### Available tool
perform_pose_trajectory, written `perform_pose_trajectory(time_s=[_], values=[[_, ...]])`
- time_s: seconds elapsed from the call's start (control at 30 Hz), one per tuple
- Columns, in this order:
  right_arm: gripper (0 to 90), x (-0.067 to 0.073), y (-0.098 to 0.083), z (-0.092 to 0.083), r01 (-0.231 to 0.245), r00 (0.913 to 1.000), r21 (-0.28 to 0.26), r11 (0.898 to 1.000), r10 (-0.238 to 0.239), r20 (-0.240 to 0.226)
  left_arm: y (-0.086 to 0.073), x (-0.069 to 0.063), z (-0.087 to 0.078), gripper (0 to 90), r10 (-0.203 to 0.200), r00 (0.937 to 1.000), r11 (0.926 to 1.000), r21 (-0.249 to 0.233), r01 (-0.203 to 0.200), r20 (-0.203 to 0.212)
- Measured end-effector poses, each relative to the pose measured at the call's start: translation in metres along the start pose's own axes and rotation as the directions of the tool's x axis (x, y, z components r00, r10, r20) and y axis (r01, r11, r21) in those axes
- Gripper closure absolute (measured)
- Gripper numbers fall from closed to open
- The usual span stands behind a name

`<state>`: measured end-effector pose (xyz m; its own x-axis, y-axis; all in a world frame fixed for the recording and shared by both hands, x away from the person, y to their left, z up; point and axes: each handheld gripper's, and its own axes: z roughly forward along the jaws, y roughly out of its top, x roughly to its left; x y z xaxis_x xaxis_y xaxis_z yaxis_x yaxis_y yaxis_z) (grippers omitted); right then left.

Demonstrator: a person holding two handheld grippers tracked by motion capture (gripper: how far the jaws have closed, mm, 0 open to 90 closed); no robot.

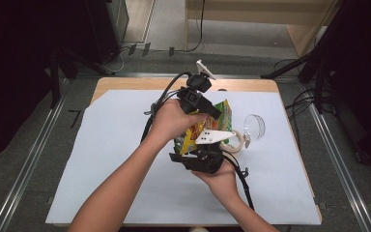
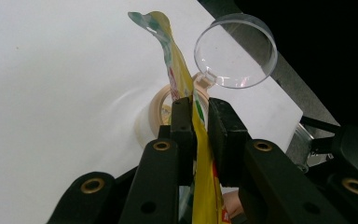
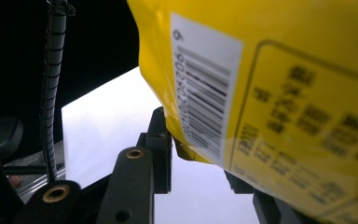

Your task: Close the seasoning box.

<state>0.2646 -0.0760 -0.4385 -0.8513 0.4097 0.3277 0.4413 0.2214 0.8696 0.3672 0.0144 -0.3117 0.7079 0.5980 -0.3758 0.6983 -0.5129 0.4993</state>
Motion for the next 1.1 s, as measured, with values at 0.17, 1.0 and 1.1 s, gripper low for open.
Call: perform_pose_trajectory(time_s=[0.17,1.0,1.1], values=[[68.4,-0.0002,0.0,-0.0007,0.001,1.0,-0.001,1.0,-0.001,0.005,0.0009,0.0011,0.0005,81.4,0.0,1.0,1.0,0.006,0.0,0.002],[68.5,-0.0006,-0.0002,-0.0006,0.01,0.9999,0.002,1.0,-0.01,0.009,0.0002,0.002,0.001,81.3,-0.001,1.0,1.0,-0.003,0.001,0.008],[68.5,-0.0006,-0.0002,-0.0007,0.01,0.9999,0.002,1.0,-0.01,0.009,0.0002,0.002,0.001,81.3,-0.001,1.0,1.0,-0.003,0.001,0.008]])
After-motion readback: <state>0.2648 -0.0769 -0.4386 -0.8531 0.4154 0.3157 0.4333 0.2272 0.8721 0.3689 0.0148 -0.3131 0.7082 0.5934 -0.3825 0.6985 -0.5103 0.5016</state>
